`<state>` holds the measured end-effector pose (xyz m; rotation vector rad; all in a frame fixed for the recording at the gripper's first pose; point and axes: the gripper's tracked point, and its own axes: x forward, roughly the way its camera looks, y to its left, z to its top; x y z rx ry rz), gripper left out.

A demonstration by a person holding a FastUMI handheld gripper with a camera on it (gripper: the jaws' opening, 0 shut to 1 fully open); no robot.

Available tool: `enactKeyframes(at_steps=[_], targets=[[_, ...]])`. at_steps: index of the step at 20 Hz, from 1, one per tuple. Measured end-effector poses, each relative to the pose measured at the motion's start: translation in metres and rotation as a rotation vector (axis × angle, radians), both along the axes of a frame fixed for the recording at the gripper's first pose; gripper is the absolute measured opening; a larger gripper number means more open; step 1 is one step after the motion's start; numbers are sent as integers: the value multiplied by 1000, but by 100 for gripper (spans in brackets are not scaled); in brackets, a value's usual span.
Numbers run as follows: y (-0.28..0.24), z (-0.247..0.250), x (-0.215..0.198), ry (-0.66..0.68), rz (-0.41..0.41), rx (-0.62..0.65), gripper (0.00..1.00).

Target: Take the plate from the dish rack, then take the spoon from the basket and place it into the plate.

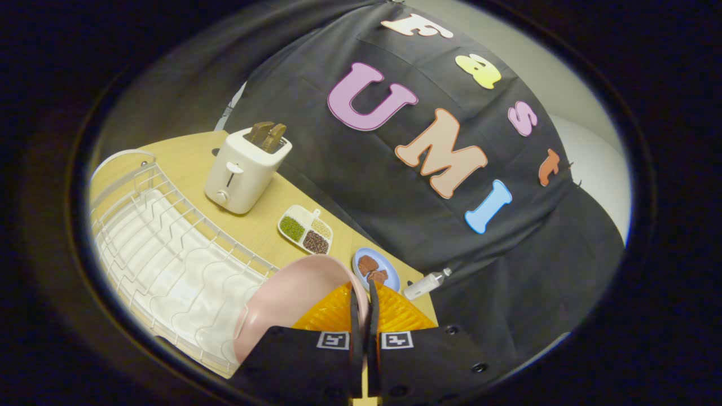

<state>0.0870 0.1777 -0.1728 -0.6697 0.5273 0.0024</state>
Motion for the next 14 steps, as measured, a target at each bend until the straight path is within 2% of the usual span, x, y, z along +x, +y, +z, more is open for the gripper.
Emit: enactKeyframes(at_steps=[7,14], targets=[[-26,34,6,-43,-19,38,6],[-70,61,-17,-50,-72,189,6]])
